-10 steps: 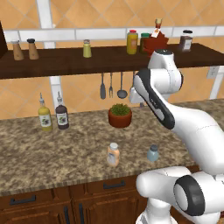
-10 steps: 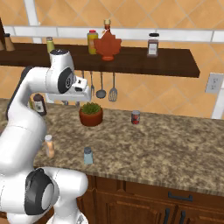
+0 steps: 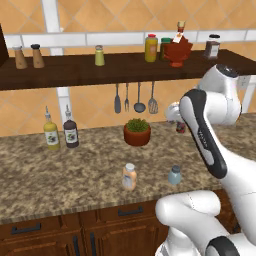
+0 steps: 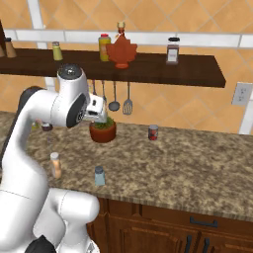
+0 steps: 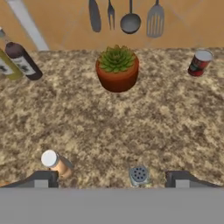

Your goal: Put the shaker and condiment bottle from the counter next to their counterparts in the cabinet.

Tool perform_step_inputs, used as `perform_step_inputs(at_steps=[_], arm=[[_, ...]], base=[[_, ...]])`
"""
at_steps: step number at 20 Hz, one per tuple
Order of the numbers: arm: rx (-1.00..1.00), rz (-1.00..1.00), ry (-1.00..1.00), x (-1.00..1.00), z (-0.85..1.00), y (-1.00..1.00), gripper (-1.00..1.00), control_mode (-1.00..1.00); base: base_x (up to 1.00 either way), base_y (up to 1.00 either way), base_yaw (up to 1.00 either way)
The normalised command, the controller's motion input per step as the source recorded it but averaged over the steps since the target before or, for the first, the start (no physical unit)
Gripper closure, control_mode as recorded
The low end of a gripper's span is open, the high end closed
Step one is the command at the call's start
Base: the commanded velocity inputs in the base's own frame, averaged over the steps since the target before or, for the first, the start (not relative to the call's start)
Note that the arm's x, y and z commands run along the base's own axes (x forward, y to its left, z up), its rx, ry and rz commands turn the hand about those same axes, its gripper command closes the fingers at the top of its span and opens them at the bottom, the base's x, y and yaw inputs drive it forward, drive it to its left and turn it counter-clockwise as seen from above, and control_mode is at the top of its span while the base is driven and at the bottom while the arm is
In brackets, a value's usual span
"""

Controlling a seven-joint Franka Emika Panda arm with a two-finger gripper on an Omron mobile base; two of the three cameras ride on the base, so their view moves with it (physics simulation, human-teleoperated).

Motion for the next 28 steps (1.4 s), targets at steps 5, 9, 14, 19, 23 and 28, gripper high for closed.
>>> perform_step_inputs(at_steps=[5, 9, 14, 19, 23, 28], arm=[[0.04, 0.24, -0.33, -0.34, 0.0, -0.41, -1.0, -1.0], [0.0, 0.43, -0.17, -0.05, -0.16, -0.44, -1.0, -1.0], [0.0, 0.5, -0.16, -0.02, -0.3, -0.61, -1.0, -1.0], [0.0, 0.32, -0.03, -0.06, -0.3, -0.25, -1.0, -1.0], [0.0, -0.01, 0.0, 0.0, -0.03, 0.0, -1.0, -1.0], [-0.01, -0.02, 0.0, 0.0, -0.43, -0.05, -1.0, -1.0]], base=[[0.0, 0.0, 0.0], [0.0, 0.0, 0.0], [0.0, 0.0, 0.0], [0.0, 0.0, 0.0], [0.0, 0.0, 0.0], [0.0, 0.0, 0.0]])
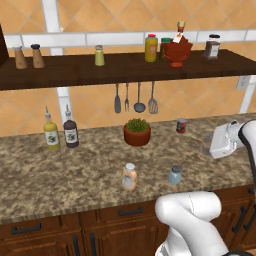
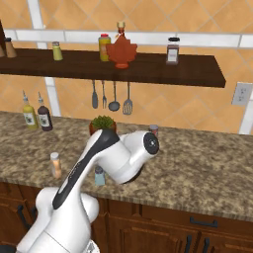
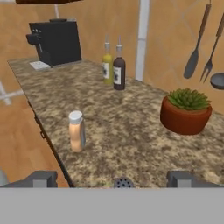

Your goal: Put the shaker and condiment bottle from the counter next to their counterparts in the cabinet.

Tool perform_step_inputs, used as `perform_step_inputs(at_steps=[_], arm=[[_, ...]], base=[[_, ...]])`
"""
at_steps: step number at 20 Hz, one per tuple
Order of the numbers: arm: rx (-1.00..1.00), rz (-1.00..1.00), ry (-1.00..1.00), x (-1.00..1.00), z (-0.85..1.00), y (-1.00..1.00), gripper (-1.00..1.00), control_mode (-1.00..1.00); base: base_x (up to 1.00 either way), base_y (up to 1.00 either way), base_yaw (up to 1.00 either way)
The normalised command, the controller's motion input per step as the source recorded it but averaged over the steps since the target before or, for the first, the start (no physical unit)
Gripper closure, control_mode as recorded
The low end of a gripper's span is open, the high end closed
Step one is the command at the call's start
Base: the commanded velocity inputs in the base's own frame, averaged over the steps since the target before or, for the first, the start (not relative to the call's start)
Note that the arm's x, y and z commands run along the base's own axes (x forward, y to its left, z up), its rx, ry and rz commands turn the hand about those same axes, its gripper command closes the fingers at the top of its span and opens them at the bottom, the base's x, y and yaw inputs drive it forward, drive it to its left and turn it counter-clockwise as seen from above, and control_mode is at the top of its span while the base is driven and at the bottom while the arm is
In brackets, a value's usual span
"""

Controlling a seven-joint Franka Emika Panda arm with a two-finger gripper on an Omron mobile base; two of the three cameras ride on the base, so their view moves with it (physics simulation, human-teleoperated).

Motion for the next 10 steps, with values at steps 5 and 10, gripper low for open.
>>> perform_step_inputs(at_steps=[5, 10], arm=[[-0.01, 0.13, 0.01, 0.0, -0.54, -0.04, -1.0, -1.0], [0.0, 0.12, 0.01, -0.03, -0.17, 0.0, -1.0, -1.0]], base=[[0.0, 0.0, 0.0], [0.0, 0.0, 0.0]])
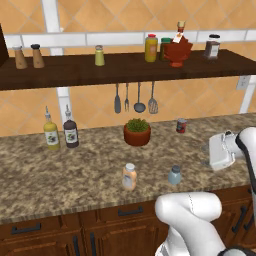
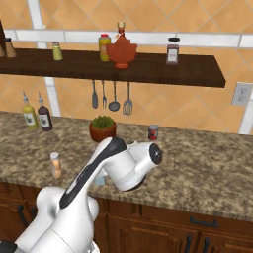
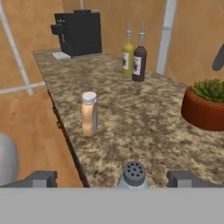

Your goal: Put the shaker and condiment bottle from the counter next to their counterparts in the cabinet.

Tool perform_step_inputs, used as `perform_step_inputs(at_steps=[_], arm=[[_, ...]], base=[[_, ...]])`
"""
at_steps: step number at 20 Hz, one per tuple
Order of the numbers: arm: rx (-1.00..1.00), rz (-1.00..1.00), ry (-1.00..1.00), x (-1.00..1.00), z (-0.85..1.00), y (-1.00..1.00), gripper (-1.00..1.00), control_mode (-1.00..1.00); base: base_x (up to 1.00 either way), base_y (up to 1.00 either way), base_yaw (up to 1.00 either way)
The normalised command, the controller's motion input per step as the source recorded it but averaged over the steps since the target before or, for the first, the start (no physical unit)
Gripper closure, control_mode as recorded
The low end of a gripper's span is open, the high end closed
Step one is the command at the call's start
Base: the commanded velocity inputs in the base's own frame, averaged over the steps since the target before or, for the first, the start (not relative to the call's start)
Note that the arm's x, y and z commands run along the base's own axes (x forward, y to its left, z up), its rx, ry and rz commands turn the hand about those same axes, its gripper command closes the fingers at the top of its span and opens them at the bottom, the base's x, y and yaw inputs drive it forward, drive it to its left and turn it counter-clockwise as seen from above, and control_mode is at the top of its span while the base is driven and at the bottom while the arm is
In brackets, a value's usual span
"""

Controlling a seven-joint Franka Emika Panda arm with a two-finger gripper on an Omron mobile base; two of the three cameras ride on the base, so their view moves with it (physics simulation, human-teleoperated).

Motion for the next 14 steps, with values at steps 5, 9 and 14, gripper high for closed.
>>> perform_step_inputs(at_steps=[5, 9, 14], arm=[[0.0, 0.17, 0.0, -0.15, -0.36, -0.14, -1.0, -1.0], [0.0, 0.25, 0.0, -0.27, -0.46, -0.03, -1.0, -1.0], [0.0, 0.08, 0.02, -0.02, -0.14, 0.14, -1.0, -1.0]], base=[[0.0, 0.0, 0.0], [0.0, 0.0, 0.0], [0.0, 0.0, 0.0]])
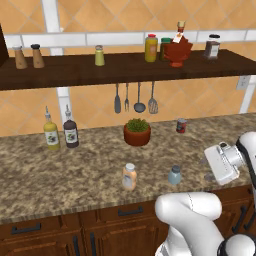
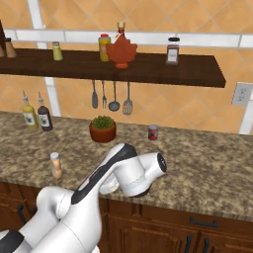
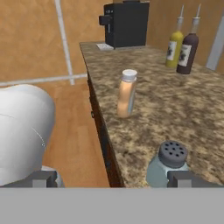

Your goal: Put the shaker and condiment bottle from the counter next to their counterparts in the cabinet.

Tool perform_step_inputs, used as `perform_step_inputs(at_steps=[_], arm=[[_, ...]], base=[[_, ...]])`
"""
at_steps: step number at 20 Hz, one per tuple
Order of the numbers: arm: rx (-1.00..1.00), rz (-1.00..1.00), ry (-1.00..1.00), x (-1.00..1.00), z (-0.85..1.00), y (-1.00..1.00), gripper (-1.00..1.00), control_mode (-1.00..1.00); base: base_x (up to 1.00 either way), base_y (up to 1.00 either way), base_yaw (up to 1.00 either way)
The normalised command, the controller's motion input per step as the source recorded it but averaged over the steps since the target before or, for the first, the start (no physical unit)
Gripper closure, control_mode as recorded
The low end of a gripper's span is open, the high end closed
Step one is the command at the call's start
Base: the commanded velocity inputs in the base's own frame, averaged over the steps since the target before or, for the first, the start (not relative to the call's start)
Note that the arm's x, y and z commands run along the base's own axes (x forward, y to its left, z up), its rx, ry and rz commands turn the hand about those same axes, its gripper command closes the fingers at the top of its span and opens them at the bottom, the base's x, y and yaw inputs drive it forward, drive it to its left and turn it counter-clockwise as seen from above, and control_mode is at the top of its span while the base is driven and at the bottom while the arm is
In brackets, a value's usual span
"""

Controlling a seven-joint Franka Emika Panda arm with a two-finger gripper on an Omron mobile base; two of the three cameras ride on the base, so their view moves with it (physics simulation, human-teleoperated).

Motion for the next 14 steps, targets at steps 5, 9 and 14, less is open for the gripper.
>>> perform_step_inputs(at_steps=[5, 9, 14], arm=[[0.03, 0.0, 0.0, 0.31, -0.25, 0.02, -1.0, -1.0], [0.0, 0.0, 0.0, 0.13, -0.38, 0.02, -1.0, -1.0], [0.0, 0.05, 0.0, 0.28, -0.29, 0.01, -1.0, -1.0]], base=[[0.0, 0.0, 0.0], [0.0, 0.0, 0.0], [0.0, 0.0, 0.0]])
